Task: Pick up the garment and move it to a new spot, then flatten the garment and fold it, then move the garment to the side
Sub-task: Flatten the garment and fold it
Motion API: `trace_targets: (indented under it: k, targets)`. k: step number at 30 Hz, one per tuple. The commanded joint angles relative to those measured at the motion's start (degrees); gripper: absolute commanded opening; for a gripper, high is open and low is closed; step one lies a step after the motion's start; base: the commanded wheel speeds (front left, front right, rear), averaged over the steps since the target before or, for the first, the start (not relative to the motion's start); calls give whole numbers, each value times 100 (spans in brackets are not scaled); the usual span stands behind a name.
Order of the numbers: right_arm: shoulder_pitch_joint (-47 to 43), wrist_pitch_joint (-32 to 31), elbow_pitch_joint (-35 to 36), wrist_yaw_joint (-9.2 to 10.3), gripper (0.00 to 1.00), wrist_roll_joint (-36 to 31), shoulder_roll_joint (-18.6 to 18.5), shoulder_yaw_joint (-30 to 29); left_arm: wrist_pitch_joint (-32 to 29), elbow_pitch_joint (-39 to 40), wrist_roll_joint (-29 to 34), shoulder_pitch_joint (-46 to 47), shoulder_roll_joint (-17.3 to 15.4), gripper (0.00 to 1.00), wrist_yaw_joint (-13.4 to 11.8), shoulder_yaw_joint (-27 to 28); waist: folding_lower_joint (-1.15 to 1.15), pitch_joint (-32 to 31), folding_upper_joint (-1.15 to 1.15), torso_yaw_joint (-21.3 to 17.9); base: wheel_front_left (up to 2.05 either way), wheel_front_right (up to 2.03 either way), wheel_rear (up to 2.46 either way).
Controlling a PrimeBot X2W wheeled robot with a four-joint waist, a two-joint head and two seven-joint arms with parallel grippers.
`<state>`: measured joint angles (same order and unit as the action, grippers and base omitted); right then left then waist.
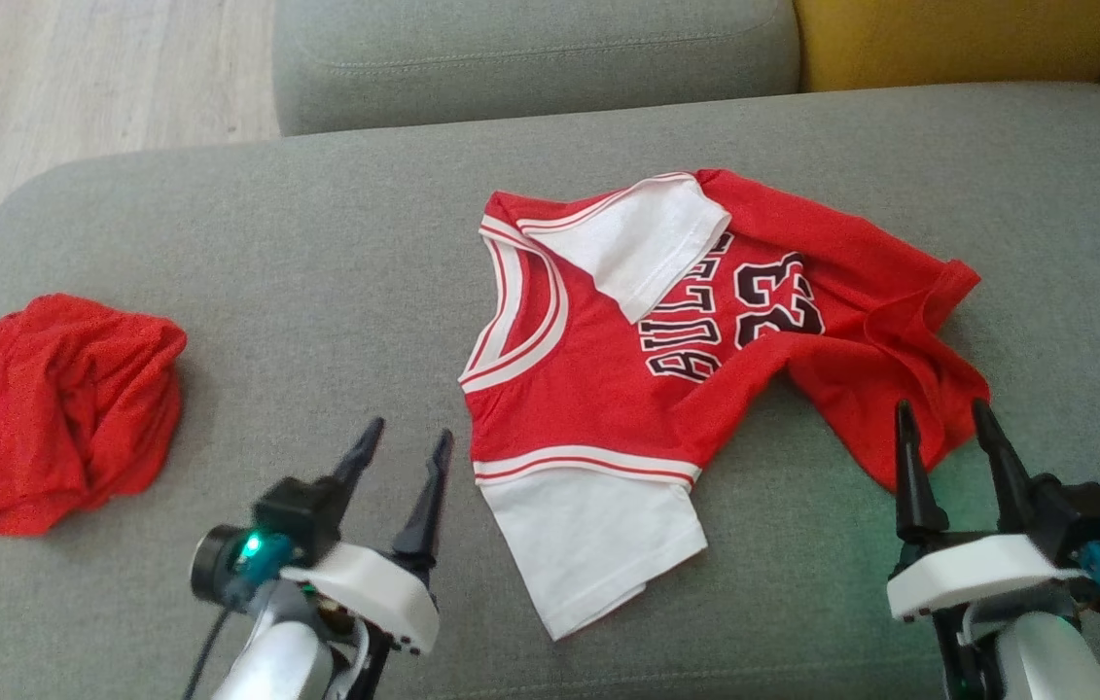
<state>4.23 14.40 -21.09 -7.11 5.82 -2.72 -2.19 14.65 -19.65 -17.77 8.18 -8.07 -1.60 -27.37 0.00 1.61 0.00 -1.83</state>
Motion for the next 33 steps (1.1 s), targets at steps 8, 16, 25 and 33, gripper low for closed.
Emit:
trace_targets:
  k: [8, 16, 25, 33]
  targets:
    - [138, 60, 232, -37, 100, 44, -16, 160, 34, 396, -283, -74, 317, 100, -16, 600, 0, 89, 0, 40, 0, 0, 0]
    - [294, 36, 307, -37, 100, -21, -16, 220, -173, -523, -253, 514, 403, 100, 223, 324, 0, 404, 0, -93, 0, 0, 0]
    - [469, 37, 370, -37, 100, -6, -16, 290, -695, -1599, -256, 1319, 420, 100, 566, 23, 0, 819, 0, -343, 0, 0, 0]
    - [567, 46, 385, -37, 100, 7, -16, 328, -915, -2221, -245, 1657, 379, 31, 580, -47, 0, 983, 0, -478, 0, 0, 0]
